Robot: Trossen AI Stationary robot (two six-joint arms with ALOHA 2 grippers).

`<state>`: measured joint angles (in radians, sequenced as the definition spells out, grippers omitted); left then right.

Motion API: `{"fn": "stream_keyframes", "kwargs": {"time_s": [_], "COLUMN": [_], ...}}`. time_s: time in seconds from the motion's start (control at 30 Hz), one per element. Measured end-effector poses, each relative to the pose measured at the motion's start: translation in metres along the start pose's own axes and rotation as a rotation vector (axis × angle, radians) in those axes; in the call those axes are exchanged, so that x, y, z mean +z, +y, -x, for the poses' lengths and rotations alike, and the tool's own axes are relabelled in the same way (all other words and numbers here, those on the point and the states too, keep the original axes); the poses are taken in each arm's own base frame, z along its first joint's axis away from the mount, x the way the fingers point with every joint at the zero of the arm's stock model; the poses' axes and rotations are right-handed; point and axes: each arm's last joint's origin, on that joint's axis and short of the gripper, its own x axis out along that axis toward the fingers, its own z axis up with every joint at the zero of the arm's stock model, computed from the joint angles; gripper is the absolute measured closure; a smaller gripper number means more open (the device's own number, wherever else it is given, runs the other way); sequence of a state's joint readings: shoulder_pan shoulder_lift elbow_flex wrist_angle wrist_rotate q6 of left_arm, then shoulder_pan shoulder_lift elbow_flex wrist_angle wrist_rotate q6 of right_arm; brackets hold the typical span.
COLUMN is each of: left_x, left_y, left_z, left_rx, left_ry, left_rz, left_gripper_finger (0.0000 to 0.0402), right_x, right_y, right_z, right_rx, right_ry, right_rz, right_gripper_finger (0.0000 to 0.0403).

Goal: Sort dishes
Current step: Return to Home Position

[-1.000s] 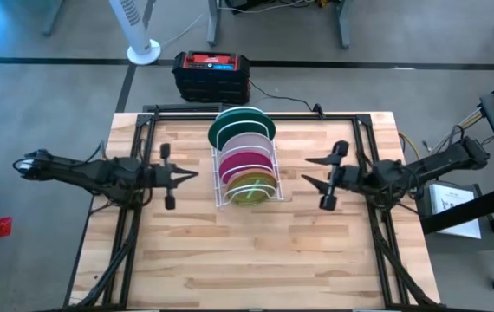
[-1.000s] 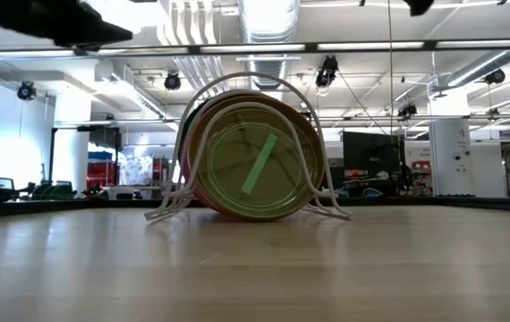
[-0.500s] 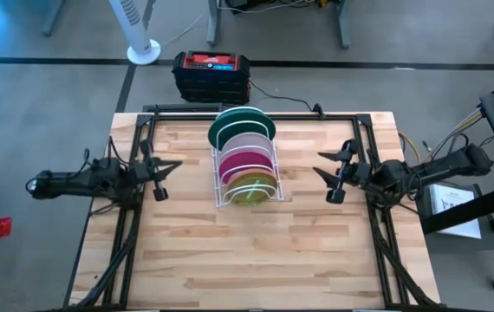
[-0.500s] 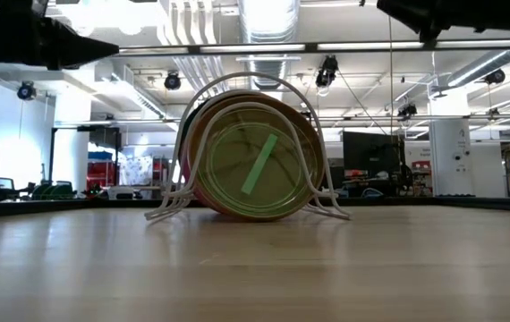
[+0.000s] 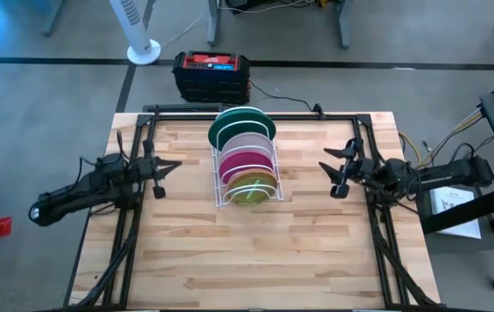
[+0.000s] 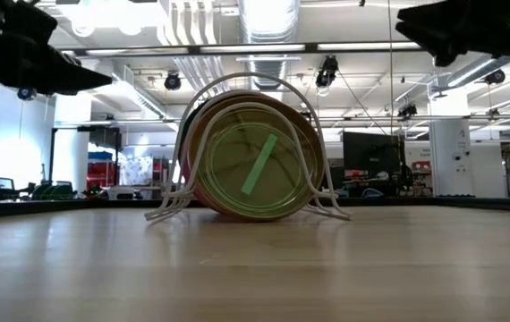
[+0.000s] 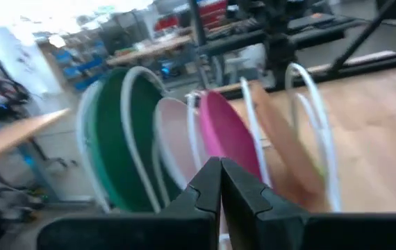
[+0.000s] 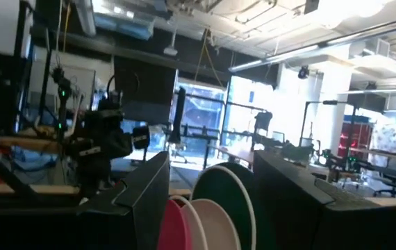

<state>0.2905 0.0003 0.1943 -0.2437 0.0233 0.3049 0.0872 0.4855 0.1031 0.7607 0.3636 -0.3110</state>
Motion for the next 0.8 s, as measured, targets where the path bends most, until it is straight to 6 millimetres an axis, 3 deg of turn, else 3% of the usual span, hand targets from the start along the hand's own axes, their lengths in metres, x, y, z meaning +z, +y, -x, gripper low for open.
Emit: {"fn": "stream_keyframes", "kwargs": {"time_s": [0.27, 0.4, 0.6, 0.73, 0.8], "left_x": [0.004, 0.003, -0.006, -0.016, -0.018], "left_y": [-0.002, 0.001, 0.016, 0.024, 0.026], "left_z": [0.001, 0.001, 0.002, 0.008, 0.008], "left_rx": [-0.071, 0.035, 0.637, 1.225, 1.348], "left_ry": [-0.039, -0.011, 0.147, 0.249, 0.257], "left_rz": [0.028, 0.012, 0.032, 0.094, 0.093], "left_gripper_finger": [0.0401, 0.0401, 0.0401, 0.0401, 0.0401], "right_x": [-0.019, -0.023, -0.029, -0.034, -0.035], "right_y": [0.000, 0.001, 0.001, 0.001, 0.001], "right_z": [0.019, 0.019, 0.020, 0.020, 0.020], "right_rx": [0.036, 0.046, -0.017, -0.035, -0.035], "right_ry": [0.013, 0.053, 0.129, 0.183, 0.187], "right_rz": [-0.068, -0.056, -0.019, 0.011, 0.001], "right_gripper_finger": [0.0204, 0.0204, 0.0204, 0.0204, 0.0204]}}
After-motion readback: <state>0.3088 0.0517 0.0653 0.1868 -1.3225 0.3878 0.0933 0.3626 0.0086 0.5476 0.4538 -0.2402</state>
